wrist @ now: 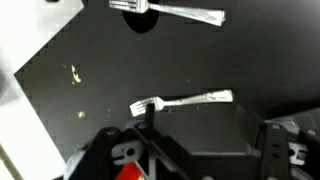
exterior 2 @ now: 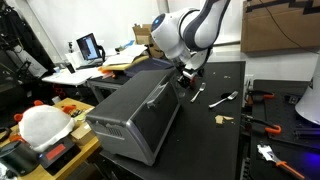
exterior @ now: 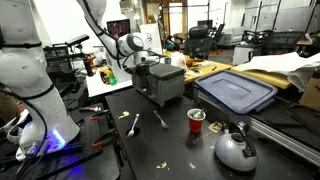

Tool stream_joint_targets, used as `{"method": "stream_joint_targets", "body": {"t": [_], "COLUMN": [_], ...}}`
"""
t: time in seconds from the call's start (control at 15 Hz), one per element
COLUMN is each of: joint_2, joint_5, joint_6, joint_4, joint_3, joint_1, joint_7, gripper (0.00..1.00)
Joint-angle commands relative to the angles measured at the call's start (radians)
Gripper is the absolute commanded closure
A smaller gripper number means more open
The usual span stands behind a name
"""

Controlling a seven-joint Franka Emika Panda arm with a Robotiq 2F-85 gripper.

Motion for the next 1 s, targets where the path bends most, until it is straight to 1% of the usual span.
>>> {"method": "stream_joint_targets", "body": {"t": [0.0,0.13,0.27,0.47,0.67,0.87,0.93], "joint_2": [0.017,0.037,0.049,0.037,0.019,0.011,0.005], "joint_5": [0.172,0.312,0.479,0.74,0.978,1.201,1.237], "joint_6": [0.114,0.144,0.154,0.125,0.105,0.104,0.105], "joint_4": [-0.102,-0.124,-0.127,-0.116,-0.098,-0.079,-0.075], "joint_3": [-0.036,-0.048,-0.048,-0.04,-0.046,-0.046,-0.052], "joint_1": [-0.06,-0.087,-0.113,-0.149,-0.183,-0.213,-0.214], "joint_7": [-0.096,-0.178,-0.281,-0.444,-0.597,-0.717,-0.727], "gripper": [0.0,0.0,0.0,0.0,0.0,0.0,0.0]}}
